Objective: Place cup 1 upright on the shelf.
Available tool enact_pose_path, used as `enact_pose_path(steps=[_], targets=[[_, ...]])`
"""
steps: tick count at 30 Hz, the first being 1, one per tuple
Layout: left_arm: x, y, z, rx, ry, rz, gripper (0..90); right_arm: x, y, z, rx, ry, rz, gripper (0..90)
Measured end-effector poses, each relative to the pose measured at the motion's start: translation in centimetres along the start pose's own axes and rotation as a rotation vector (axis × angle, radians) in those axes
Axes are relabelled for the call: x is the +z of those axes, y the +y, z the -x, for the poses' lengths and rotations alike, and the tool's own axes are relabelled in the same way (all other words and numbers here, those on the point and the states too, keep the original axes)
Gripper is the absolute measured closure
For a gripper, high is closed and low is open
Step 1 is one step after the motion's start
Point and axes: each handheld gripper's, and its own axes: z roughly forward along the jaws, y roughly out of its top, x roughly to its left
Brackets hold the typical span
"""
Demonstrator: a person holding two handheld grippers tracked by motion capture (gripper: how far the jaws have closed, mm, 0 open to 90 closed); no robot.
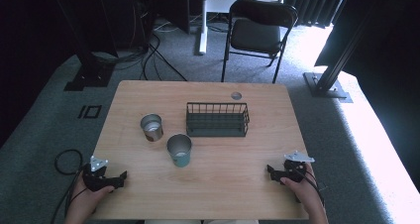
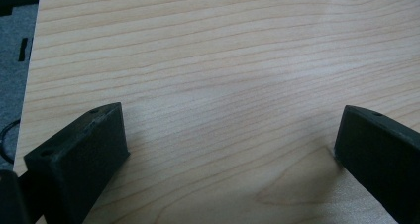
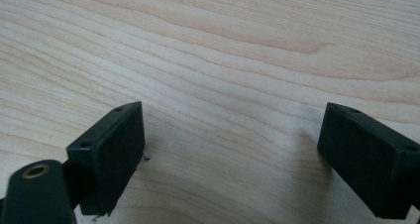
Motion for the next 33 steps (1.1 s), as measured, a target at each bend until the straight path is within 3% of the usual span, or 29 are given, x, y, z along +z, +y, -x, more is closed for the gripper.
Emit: enact_pose_path(steps=[17, 33], targets=[[0.0, 0.0, 0.0, 0.005, -0.004, 0.000, 0.5, -0.1, 0.1, -0.4, -0.011, 0.007, -0.010, 13.2], [0.0, 0.0, 0.0, 0.005, -0.004, -0.001, 0.4, 0.9, 1.8, -3.7, -0.082, 0.093, 0.017, 13.2]])
